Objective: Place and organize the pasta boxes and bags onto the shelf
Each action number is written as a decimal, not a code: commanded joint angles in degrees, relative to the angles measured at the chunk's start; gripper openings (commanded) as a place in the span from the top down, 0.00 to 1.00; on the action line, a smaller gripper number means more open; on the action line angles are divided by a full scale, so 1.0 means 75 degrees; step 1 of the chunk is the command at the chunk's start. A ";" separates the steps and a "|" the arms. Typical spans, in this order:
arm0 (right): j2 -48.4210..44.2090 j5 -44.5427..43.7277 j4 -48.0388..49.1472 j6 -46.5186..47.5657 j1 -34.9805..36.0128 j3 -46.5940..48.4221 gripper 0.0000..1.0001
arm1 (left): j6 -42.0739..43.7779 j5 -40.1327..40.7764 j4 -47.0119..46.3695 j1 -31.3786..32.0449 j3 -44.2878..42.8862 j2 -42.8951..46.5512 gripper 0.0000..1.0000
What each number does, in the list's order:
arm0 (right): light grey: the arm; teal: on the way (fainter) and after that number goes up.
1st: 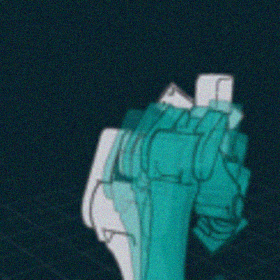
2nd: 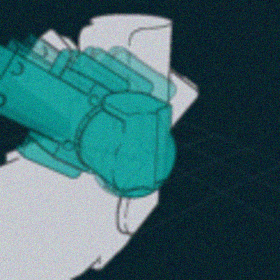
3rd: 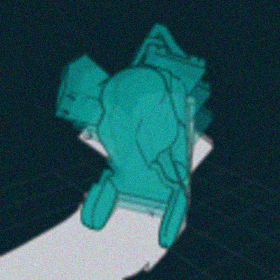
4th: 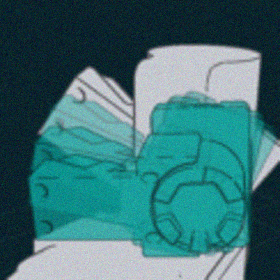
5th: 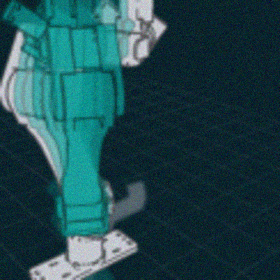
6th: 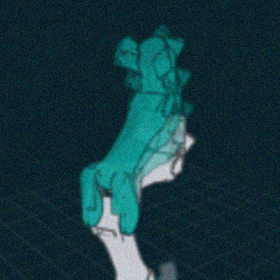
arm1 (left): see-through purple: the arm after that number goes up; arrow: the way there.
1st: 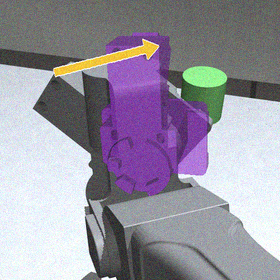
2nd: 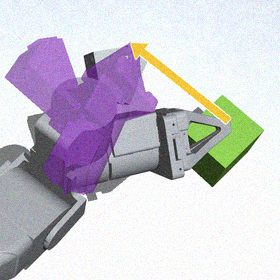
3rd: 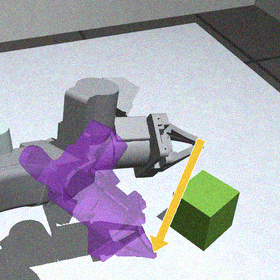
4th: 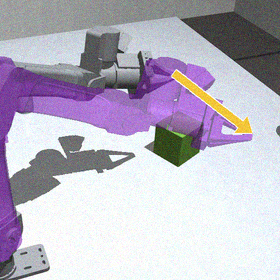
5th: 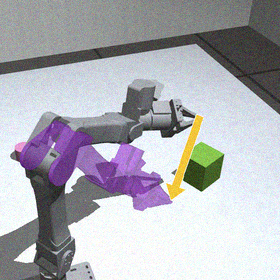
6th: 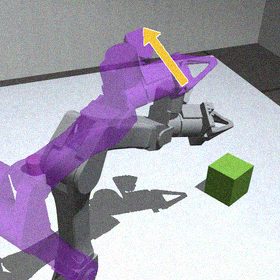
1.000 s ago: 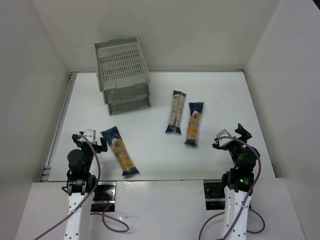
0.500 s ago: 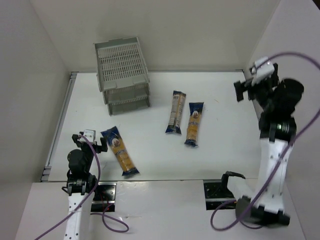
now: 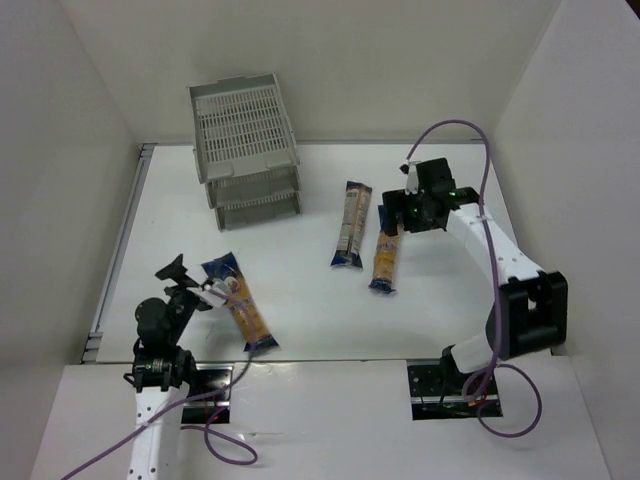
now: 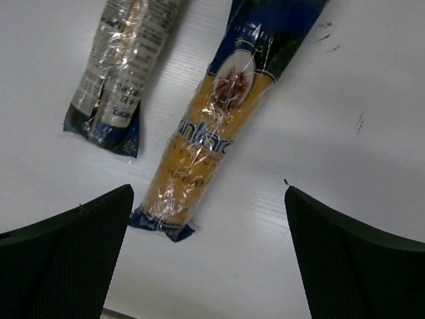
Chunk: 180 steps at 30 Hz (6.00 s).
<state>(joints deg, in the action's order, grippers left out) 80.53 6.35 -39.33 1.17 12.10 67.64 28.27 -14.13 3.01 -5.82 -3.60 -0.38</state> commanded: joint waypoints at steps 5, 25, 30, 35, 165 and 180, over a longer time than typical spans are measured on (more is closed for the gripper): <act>0.1940 -0.0765 0.0579 -0.1772 -0.0008 0.0018 0.00 | 0.3877 -0.0240 0.0894 0.0226 -0.0269 0.0180 0.00; 0.4438 -0.1279 0.0393 -0.3496 0.0754 0.0592 0.46 | -0.4306 0.0491 0.3009 -0.0055 -0.6142 -0.7191 0.00; 0.4217 -0.1246 0.0393 -0.2983 0.0754 0.0275 1.00 | -0.4566 0.0232 0.2834 -0.0126 -0.5990 -0.7004 0.00; 0.3420 0.0521 0.0545 -0.1833 0.0672 0.1268 1.00 | -0.4403 0.0151 0.3068 -0.0126 -0.6363 -0.6863 0.00; 0.2889 -0.2522 0.1540 -0.1890 0.2864 0.1365 0.00 | -0.5255 0.1216 0.1779 0.0169 -1.0320 -0.9491 0.00; 0.5363 -0.3332 0.2256 -0.1996 0.2793 0.1833 0.02 | -0.5750 0.0561 0.1779 -0.0864 -0.8205 -0.8329 0.00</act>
<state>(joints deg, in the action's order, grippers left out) 116.86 -19.25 -24.03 -14.22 33.43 80.88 -12.80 -8.10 18.79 -11.22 -66.24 -64.69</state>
